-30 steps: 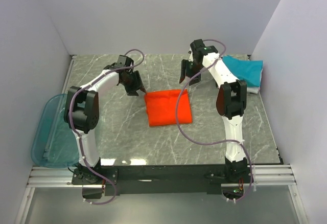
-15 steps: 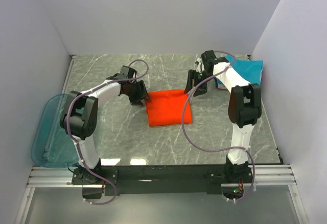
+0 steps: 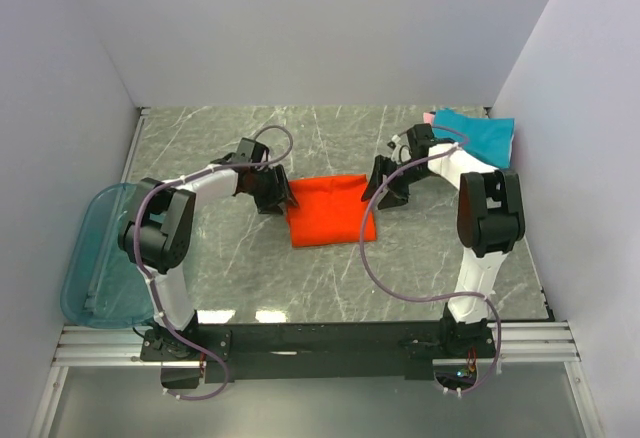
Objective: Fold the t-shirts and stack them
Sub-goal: Neatly place the folded tshirt to the corner
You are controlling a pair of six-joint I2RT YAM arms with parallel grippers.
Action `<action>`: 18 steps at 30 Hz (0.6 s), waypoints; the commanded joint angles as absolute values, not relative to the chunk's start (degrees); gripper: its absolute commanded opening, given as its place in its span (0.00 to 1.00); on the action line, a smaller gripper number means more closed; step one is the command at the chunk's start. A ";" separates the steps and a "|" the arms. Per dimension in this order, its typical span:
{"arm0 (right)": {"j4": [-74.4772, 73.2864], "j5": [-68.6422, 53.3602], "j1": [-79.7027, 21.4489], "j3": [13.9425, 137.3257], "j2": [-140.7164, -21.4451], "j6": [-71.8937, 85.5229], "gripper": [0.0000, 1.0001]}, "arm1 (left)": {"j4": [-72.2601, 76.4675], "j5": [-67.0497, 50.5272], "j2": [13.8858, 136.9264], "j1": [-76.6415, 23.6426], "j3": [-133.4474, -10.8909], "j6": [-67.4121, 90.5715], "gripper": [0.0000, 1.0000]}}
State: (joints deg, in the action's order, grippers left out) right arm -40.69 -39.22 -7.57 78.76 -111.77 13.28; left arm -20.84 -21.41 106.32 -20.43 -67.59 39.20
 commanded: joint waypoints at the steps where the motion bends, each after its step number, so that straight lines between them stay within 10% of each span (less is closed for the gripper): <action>1: -36.04 -43.42 -5.98 76.91 -110.21 12.30 0.70 | -16.44 -23.55 105.73 -20.92 -65.93 40.34 0.59; 18: -33.23 -45.70 -4.92 77.70 -116.10 13.09 0.70 | -10.37 -25.84 109.07 -20.92 -62.14 38.67 0.38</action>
